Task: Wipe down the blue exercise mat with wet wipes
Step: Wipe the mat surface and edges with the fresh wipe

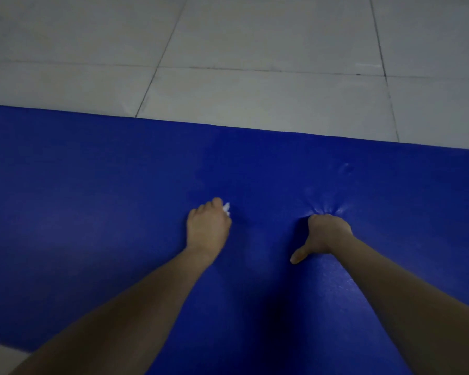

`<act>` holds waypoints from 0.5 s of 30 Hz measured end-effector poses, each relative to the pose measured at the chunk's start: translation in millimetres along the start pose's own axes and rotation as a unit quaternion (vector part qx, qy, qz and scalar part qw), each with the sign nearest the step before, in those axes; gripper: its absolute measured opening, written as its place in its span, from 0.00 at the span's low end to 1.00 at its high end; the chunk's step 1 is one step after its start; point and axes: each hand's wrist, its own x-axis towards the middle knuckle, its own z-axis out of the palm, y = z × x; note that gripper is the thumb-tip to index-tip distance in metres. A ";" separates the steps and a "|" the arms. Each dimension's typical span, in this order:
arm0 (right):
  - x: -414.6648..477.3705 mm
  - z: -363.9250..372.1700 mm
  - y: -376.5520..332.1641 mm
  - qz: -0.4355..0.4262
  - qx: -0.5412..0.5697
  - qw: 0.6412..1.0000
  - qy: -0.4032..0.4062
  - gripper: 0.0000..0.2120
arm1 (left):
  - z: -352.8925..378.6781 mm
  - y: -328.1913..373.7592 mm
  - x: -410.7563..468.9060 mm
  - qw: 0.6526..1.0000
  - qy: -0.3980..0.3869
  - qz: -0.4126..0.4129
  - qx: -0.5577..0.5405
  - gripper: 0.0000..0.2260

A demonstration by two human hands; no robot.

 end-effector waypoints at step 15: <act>2.4 -1.0 -2.1 0.000 -0.010 1.000 -0.005 0.43 | 0.7 86.5 -40.1 0.996 0.017 -0.036 -0.080 0.11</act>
